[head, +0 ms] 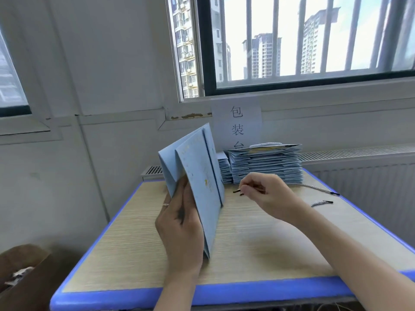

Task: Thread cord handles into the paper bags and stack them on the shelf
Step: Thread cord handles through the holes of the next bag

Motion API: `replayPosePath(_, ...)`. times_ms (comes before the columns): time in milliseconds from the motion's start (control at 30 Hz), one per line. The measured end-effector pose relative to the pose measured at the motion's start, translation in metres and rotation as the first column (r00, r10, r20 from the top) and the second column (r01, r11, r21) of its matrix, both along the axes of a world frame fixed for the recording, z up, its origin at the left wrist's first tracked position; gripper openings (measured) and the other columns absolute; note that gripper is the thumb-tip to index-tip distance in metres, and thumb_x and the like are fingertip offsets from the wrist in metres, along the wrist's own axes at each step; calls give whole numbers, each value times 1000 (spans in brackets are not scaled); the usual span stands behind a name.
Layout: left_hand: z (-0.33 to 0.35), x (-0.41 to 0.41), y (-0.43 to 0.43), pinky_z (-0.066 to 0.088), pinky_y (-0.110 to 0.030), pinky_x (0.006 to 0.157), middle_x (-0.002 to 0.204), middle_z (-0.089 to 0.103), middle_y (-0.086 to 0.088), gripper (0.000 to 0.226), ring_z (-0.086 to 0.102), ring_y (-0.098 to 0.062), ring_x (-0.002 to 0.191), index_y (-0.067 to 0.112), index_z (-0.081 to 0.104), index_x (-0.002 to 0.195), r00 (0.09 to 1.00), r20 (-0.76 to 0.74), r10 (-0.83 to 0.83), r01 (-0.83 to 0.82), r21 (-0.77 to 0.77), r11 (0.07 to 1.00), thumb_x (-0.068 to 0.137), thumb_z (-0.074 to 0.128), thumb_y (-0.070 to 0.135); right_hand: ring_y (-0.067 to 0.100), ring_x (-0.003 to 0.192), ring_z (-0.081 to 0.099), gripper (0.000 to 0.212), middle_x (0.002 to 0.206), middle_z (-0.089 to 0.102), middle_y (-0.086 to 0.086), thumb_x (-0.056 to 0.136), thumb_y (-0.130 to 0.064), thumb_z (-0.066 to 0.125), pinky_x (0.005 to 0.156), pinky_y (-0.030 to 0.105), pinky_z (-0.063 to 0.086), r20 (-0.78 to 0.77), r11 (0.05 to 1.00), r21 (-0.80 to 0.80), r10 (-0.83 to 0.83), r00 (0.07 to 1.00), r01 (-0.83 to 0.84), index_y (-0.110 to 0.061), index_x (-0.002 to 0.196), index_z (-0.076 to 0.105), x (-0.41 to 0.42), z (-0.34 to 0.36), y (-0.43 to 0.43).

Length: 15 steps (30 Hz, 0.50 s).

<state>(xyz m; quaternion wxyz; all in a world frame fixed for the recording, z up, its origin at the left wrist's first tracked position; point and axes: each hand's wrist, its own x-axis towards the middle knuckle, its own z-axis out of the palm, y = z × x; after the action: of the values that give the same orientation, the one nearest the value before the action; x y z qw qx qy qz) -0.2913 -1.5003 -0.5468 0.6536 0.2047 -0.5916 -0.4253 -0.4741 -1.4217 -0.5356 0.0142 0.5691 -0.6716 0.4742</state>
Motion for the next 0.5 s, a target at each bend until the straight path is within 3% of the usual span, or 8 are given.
replayPosePath(33, 1, 0, -1, 43, -7, 73, 106, 73, 3, 22, 62, 6, 96, 22, 76, 109, 1000, -12, -5, 6, 17, 1000, 99, 56, 20, 3, 56, 48, 22, 64, 59, -12, 95, -8, 65, 58, 15, 39, 13, 998, -60, 14, 1000, -14, -27, 83, 65, 4, 5, 2)
replayPosePath(100, 7, 0, -2, 45, -11, 70, 102, 73, -8, 35, 63, 5, 86, 10, 78, 102, 999, -42, -21, 22, 37, 999, 90, 59, 36, 7, 60, 52, 23, 68, 63, -10, 94, -7, 65, 60, 19, 43, 41, 982, -178, 65, 997, -57, -28, 84, 65, 14, 17, 4)
replayPosePath(267, 18, -1, 3, 50, -21, 80, 103, 73, 10, 33, 67, -6, 101, 30, 78, 102, 987, -114, -112, 122, 83, 989, 75, 66, 44, 30, 59, 50, 7, 67, 60, 9, 88, -33, 66, 56, 35, 43, -15, 938, -319, 140, 990, -137, -27, 85, 65, 53, 37, 2)
replayPosePath(400, 18, 1, 7, 52, -26, 82, 102, 70, 10, 30, 63, -19, 110, 43, 76, 101, 989, -82, -127, 130, 36, 991, 73, 67, 50, 18, 54, 43, 5, 60, 53, -2, 90, -24, 65, 54, 27, 37, -93, 933, -322, 137, 986, -160, -27, 85, 64, 64, 44, 4)
replayPosePath(500, 19, 1, 5, 53, -32, 86, 108, 70, 3, 41, 60, -24, 114, 32, 77, 109, 988, -56, -142, 143, 14, 990, 74, 66, 51, 7, 51, 39, 14, 56, 46, -15, 93, -14, 65, 55, 10, 31, -168, 950, -271, 112, 979, -155, -25, 85, 62, 64, 47, 6)
